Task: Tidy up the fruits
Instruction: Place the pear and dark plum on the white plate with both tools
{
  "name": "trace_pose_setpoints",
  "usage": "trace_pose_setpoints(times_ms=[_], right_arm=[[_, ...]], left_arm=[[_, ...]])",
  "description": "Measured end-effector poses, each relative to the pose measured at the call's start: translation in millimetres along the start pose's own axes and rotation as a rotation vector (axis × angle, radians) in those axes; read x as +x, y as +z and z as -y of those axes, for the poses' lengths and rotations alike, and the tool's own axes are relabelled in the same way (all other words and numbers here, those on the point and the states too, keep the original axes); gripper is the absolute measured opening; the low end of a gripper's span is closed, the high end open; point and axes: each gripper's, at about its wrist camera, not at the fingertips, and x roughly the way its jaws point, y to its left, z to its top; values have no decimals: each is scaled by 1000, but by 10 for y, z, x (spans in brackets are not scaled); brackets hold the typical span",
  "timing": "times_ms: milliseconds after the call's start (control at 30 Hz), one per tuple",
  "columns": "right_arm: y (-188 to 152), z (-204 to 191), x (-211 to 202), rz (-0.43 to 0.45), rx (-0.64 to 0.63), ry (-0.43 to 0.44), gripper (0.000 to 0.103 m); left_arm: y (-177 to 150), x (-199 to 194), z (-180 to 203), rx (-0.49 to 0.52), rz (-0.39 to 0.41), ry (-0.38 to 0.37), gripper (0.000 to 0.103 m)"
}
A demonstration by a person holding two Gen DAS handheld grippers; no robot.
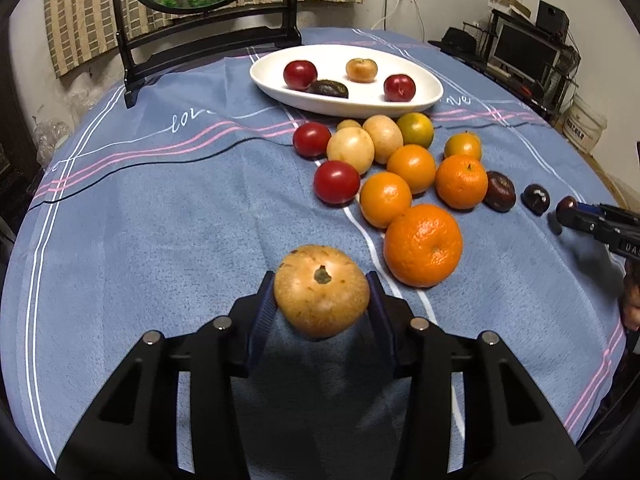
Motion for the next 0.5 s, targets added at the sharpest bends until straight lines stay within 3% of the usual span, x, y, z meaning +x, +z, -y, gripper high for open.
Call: trace_pose_setpoints(times_ms=[133, 300, 500], right_arm=[[-5, -60, -116, 63, -30, 9, 33], [91, -105, -134, 80, -34, 32, 33], [202, -175, -118, 97, -85, 12, 33]], left_arm=[[86, -117, 25, -26, 43, -32, 45], [348, -207, 54, -51, 107, -63, 45], [510, -125, 92, -63, 117, -99, 45]])
